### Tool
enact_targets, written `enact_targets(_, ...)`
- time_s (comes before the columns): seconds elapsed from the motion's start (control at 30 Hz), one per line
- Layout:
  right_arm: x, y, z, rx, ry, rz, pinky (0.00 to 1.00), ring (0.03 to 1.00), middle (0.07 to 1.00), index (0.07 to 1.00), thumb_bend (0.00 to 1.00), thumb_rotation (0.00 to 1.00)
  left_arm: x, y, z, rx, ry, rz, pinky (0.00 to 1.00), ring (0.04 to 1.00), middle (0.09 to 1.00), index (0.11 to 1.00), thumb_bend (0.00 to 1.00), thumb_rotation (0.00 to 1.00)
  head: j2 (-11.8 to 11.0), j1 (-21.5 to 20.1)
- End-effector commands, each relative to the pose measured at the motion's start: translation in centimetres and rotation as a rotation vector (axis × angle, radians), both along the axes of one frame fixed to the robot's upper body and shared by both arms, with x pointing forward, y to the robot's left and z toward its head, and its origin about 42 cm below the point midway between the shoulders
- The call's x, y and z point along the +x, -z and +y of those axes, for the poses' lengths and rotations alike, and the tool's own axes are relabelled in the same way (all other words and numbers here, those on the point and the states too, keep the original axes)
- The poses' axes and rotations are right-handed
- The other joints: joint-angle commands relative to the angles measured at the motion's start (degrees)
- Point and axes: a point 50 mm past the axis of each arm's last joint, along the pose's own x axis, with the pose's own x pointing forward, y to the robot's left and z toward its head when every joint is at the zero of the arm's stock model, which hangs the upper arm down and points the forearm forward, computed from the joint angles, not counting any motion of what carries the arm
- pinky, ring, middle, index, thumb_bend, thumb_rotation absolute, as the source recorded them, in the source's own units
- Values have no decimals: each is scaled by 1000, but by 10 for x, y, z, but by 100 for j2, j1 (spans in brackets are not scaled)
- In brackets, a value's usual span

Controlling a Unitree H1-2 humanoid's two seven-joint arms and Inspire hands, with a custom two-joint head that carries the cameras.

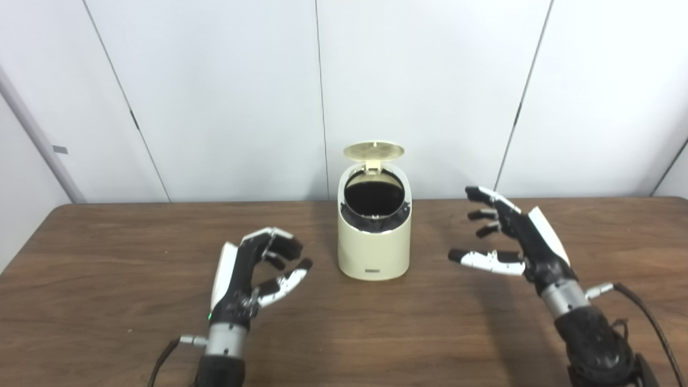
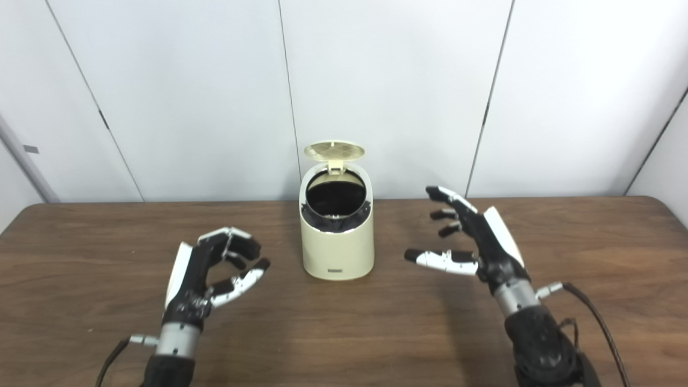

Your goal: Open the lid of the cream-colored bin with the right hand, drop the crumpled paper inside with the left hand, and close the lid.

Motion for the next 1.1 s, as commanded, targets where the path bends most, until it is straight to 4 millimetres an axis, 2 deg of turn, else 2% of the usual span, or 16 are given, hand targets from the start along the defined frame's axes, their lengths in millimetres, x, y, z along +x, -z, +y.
enact_targets(0.0,8,-38,6,-21,-32,-104,650,784,868,843,646,314,5,-11,-3,-29,6,-57,499,595,508,482,511,0,-33,7)
enact_targets(0.03,10,-44,6,-36,-37,-107,653,789,869,845,644,310,5,-9,-4,-34,5,-47,512,607,591,490,504,26,-33,11)
enact_targets(0.1,15,-53,7,-60,-43,-114,667,805,887,860,653,339,4,-6,-6,-41,3,-35,531,632,682,496,499,51,-31,15)
enact_targets(0.2,21,-66,10,-90,-43,-127,672,811,893,866,674,353,3,-3,-10,-47,9,-27,531,639,710,498,497,58,-23,35)
enact_targets(0.33,27,-79,16,-121,-67,-130,690,827,895,874,681,367,4,-1,-12,-40,13,-19,520,634,711,498,498,59,-10,32)
enact_targets(0.7,49,-110,32,-365,-126,-172,707,856,907,893,711,411,7,-5,-11,-46,0,-19,508,621,696,498,498,54,11,61)
enact_targets(0.87,58,-119,38,-433,-119,-205,768,881,887,872,737,451,9,-5,-12,-48,6,-17,500,613,689,498,498,53,14,81)
enact_targets(1.07,64,-127,44,-480,-104,-196,791,900,898,878,729,467,10,-6,-14,-50,7,-21,490,602,680,498,498,51,18,114)
